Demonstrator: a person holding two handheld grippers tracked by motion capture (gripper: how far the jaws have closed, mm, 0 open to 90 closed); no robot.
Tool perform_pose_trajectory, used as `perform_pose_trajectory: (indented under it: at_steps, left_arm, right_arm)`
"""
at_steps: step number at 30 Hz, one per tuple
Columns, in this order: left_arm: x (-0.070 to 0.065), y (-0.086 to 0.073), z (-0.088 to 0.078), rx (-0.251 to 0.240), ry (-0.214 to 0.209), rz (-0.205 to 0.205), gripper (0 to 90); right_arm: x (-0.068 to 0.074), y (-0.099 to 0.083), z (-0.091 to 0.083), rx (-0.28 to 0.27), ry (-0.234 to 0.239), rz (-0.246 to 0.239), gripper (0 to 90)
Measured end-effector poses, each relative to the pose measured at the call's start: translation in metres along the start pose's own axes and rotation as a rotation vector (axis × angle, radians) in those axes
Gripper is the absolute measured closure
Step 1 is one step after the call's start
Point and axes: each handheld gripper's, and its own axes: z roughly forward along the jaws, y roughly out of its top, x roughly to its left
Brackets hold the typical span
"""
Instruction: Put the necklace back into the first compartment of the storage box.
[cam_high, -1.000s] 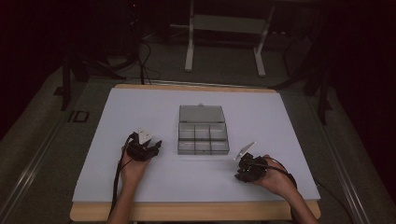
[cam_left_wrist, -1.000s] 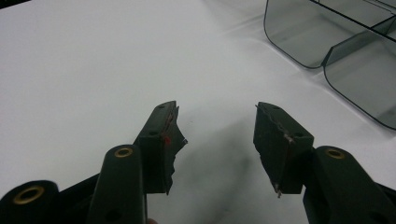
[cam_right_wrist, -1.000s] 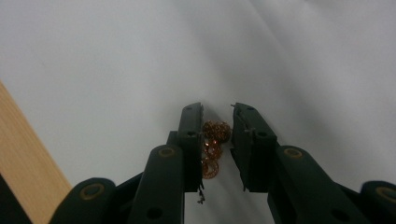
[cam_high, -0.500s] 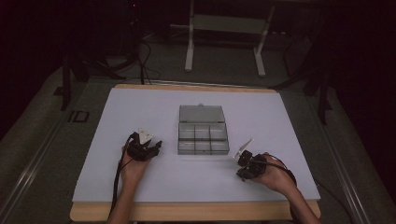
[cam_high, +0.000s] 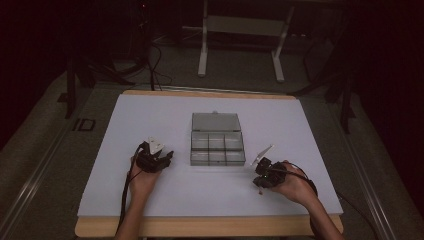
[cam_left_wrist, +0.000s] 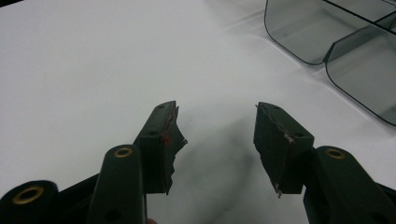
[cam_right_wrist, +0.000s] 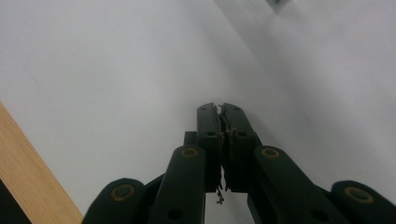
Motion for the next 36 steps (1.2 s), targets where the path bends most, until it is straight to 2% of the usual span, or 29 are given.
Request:
perform_pose_trajectory:
  at_steps: [9,19,36]
  left_arm:
    - [0.000,0.000,0.000,-0.002,-0.001,-0.002,50.0]
    - [0.001,0.000,0.000,-0.001,-0.003,-0.003,50.0]
    - [0.001,0.000,0.000,0.001,-0.003,-0.006,50.1]
  right_arm:
    - [0.006,0.017,-0.005,-0.041,0.006,-0.032,87.1]
    - [0.012,0.035,-0.006,-0.050,0.008,-0.070,87.1]
    - [0.006,0.054,-0.018,-0.084,-0.004,-0.078,87.1]
